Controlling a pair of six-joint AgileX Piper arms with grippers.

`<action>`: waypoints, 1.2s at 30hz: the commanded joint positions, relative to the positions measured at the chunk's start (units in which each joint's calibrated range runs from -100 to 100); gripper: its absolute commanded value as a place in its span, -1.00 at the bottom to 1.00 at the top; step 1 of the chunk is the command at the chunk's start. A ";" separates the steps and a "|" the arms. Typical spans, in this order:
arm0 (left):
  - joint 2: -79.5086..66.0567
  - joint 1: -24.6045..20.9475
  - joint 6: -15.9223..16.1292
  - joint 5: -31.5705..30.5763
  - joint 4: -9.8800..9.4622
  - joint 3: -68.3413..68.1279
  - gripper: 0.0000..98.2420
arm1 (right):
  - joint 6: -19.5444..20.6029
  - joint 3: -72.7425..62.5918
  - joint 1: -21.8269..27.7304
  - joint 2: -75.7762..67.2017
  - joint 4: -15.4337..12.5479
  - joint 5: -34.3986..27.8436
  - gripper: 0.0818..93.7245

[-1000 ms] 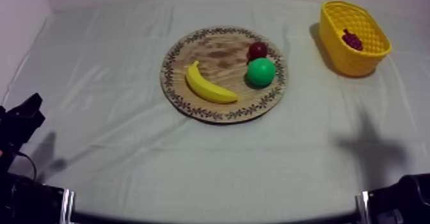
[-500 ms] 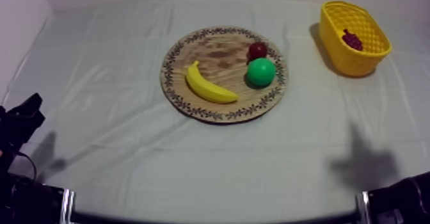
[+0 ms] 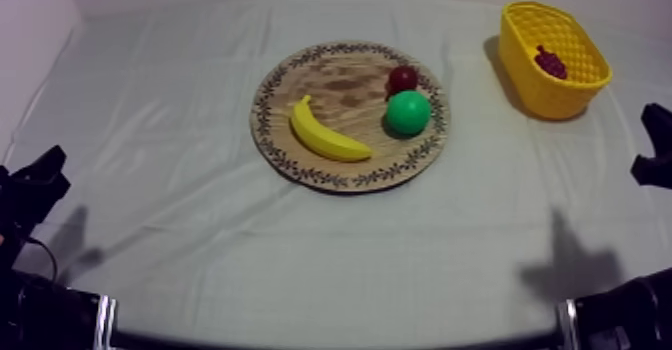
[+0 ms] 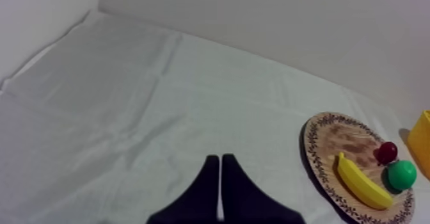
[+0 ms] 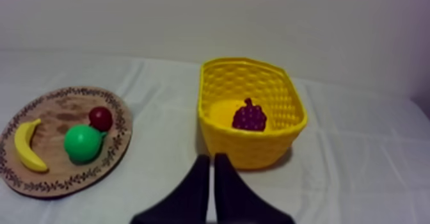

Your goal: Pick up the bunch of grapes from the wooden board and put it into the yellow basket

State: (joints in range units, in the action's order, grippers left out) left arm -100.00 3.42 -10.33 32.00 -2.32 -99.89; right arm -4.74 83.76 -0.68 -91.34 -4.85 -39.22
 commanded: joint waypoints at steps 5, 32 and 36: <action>0.00 0.02 0.00 0.01 0.00 0.00 -1.00 | 0.01 5.38 -0.43 -3.40 0.44 0.35 -0.99; 0.00 0.02 0.00 0.01 0.00 0.00 -1.00 | 3.00 15.82 -1.04 -4.41 3.94 0.01 -0.99; 0.00 0.02 0.00 0.01 0.00 0.00 -1.00 | 2.49 15.97 -1.07 -4.41 3.98 0.82 -0.99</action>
State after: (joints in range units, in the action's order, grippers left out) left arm -100.00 3.42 -10.33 32.00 -2.32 -99.89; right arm -1.78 99.63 -1.76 -95.73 -0.90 -38.43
